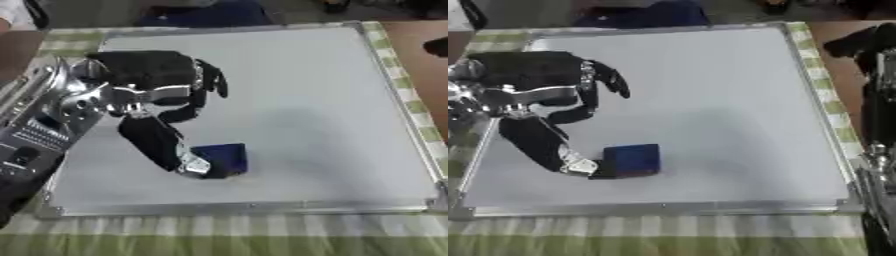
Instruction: Wipe the whiteboard clean with a brush.
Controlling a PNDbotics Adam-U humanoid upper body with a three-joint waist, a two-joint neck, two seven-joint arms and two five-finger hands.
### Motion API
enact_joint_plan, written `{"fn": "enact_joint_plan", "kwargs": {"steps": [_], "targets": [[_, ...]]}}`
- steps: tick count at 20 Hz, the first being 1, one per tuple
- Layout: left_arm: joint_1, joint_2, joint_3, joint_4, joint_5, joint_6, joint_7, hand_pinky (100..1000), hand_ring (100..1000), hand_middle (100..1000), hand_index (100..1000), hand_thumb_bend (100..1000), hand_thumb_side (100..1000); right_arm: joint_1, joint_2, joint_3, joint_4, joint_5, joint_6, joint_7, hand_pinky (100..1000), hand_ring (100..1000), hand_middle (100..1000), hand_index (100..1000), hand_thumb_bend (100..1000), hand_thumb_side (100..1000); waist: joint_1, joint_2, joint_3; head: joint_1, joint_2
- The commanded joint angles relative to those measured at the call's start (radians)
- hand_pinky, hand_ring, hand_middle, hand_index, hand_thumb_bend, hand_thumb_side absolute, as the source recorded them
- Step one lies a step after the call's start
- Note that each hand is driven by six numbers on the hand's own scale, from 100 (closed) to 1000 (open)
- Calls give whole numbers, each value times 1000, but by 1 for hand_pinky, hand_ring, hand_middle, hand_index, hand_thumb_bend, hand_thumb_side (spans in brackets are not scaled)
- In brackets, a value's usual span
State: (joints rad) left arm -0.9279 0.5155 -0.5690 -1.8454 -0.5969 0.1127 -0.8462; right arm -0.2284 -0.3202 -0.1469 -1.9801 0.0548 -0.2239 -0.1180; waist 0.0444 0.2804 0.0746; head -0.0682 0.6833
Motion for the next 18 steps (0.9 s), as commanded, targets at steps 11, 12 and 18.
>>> {"fn": "enact_joint_plan", "kwargs": {"steps": [11,12,18], "targets": [[8,-61,-31,184,-77,-4,40,728,819,764,100,409,541,-12,-8,-4,-20,-1,-1,6,704,631,496,508,100,947,-6,-6,-7,7,-5],[11,-65,-33,195,-82,-4,45,727,817,758,100,418,552,-12,-8,-4,-20,0,-1,6,704,631,496,508,100,951,-7,-4,-7,7,-3],[27,-86,-33,221,-90,-5,64,729,818,757,100,450,585,-14,-3,-4,-20,4,1,10,704,630,495,506,100,952,-9,5,-5,4,-1]]}}
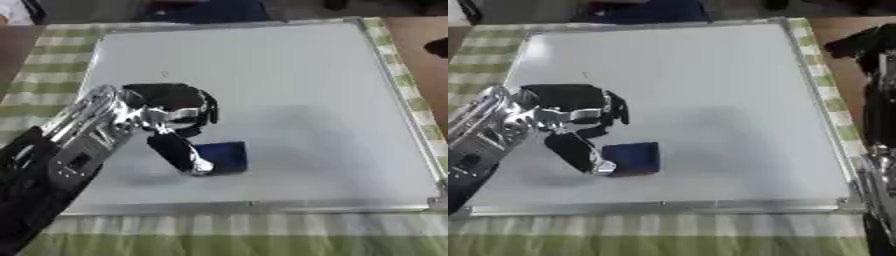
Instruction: Wipe the whiteboard clean with a brush.
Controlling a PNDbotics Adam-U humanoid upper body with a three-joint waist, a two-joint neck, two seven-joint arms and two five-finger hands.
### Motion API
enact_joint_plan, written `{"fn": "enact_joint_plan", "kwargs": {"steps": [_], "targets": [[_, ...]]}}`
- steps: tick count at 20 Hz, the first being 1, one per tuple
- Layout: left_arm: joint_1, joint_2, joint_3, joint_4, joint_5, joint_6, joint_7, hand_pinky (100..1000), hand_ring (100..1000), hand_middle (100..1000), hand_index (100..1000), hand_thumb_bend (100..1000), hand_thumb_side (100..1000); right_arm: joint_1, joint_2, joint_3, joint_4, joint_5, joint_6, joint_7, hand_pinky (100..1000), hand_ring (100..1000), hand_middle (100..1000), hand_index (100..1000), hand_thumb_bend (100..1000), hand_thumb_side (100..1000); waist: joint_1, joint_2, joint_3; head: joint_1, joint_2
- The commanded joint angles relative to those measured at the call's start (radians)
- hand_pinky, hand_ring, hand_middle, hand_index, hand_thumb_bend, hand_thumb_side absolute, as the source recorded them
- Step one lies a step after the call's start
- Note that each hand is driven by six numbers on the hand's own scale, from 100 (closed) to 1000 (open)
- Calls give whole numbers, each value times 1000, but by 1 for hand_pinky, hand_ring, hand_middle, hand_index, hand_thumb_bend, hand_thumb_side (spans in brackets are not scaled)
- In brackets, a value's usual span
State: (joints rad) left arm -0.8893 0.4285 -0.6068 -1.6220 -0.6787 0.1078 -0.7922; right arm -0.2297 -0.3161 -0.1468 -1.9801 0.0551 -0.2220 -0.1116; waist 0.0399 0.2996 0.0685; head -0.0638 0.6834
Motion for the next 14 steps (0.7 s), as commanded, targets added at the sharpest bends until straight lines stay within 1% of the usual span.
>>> {"fn": "enact_joint_plan", "kwargs": {"steps": [1,7,10,12,14], "targets": [[-10,-2,7,-1,-9,0,13,732,821,762,100,460,583,-14,-6,-4,-20,4,-1,4,704,630,495,506,100,952,-5,-13,1,-1,-3],[1,-14,8,-3,-27,-13,46,718,816,748,100,483,552,-16,-3,-3,-20,4,-2,7,704,630,494,505,100,952,-8,-9,0,0,-8],[11,-26,10,0,-45,-22,78,701,808,749,100,467,522,-17,-1,-1,-20,3,-1,9,704,629,494,505,100,953,-9,-8,-1,0,-12],[20,-35,12,19,-57,-24,98,691,804,750,100,435,487,-18,0,0,-20,2,-1,11,704,629,494,504,100,953,-10,-8,-2,0,-15],[27,-43,10,41,-63,-27,110,683,797,745,100,423,482,-19,1,-1,-20,1,-1,11,704,628,494,504,100,953,-11,-7,-2,1,-18]]}}
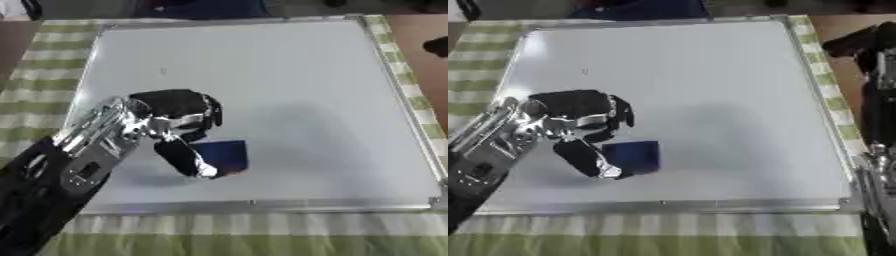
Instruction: Wipe the whiteboard clean with a brush.
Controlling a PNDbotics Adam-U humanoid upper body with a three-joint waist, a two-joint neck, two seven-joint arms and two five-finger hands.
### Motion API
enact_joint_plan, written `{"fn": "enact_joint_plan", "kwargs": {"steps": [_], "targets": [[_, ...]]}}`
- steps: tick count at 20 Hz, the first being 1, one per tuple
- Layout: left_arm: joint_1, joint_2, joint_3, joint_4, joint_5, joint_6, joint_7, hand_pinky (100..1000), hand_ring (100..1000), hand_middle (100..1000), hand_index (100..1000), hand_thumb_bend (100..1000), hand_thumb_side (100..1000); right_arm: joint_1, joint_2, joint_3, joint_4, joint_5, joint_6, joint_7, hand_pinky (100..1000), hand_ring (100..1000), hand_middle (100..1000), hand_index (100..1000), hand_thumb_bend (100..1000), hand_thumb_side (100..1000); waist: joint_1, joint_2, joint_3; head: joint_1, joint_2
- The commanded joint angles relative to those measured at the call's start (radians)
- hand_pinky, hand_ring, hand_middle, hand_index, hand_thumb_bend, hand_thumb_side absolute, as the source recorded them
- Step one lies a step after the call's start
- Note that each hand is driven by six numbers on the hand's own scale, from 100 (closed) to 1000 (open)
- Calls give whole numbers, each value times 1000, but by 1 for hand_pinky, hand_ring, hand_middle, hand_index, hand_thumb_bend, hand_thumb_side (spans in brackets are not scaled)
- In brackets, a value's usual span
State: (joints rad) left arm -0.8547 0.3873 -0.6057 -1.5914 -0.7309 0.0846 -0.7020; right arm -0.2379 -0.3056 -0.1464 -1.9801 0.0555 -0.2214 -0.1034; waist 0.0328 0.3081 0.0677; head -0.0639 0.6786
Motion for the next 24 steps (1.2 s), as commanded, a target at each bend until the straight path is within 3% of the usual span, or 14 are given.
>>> {"fn": "enact_joint_plan", "kwargs": {"steps": [1,24], "targets": [[-4,-5,8,19,-12,-5,24,679,794,745,100,416,476,-10,-9,-2,-20,1,-2,3,705,628,493,504,100,954,-5,-15,-2,1,-13],[17,-48,6,122,-35,-40,99,620,769,742,100,390,445,-15,-3,0,-20,0,-3,8,706,628,492,503,100,956,-10,-7,-3,1,-23]]}}
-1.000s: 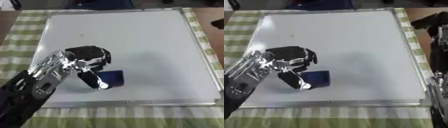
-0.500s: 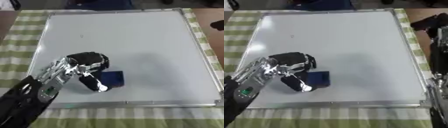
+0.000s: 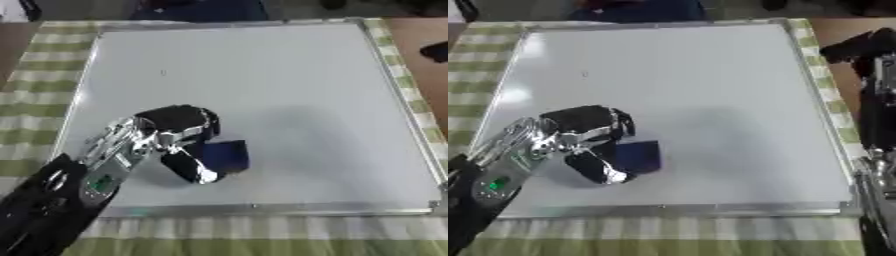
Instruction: Wipe the whiteboard clean with a brush.
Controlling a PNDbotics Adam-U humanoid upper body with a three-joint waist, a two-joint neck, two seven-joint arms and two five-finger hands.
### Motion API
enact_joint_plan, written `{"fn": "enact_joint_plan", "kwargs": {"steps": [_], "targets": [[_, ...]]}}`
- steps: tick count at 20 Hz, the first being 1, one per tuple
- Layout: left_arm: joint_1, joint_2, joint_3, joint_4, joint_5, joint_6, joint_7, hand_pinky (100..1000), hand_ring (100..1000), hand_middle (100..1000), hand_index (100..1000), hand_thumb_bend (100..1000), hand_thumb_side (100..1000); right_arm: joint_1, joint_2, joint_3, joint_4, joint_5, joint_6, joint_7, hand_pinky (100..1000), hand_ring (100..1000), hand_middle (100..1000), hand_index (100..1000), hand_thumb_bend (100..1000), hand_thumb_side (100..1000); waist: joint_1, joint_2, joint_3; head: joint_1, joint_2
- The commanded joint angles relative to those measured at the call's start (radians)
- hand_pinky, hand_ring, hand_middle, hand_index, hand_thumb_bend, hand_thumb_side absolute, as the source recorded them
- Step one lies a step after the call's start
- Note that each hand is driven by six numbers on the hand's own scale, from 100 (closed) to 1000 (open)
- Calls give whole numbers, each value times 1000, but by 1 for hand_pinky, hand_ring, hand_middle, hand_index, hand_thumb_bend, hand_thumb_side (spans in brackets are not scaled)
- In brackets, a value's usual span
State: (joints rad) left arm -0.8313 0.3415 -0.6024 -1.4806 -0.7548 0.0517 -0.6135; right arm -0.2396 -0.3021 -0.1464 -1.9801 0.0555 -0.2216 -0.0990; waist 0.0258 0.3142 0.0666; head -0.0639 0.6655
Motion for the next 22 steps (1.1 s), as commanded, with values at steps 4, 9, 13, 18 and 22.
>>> {"fn": "enact_joint_plan", "kwargs": {"steps": [4,9,13,18,22], "targets": [[-7,-6,0,22,-9,-12,21,598,744,661,100,368,436,-13,-7,0,-20,0,-2,4,707,628,492,503,100,956,-3,-13,-1,1,-10],[-11,-6,-2,24,4,-9,34,546,712,613,100,349,406,-13,-6,1,-20,0,1,7,707,628,492,503,100,957,-2,-14,0,1,-12],[-13,-7,-2,23,12,-8,47,518,688,584,100,322,369,-12,-6,1,-20,-1,1,7,708,628,491,502,100,958,-2,-14,0,1,-13],[-15,-7,-4,23,21,-4,52,495,681,623,100,294,347,-11,-5,1,-20,0,2,8,709,627,491,501,100,960,-3,-14,0,0,-13],[-16,-8,-4,22,29,0,50,469,656,593,100,276,333,-11,-4,2,-20,0,2,10,710,627,490,501,100,962,-3,-14,0,-1,-14]]}}
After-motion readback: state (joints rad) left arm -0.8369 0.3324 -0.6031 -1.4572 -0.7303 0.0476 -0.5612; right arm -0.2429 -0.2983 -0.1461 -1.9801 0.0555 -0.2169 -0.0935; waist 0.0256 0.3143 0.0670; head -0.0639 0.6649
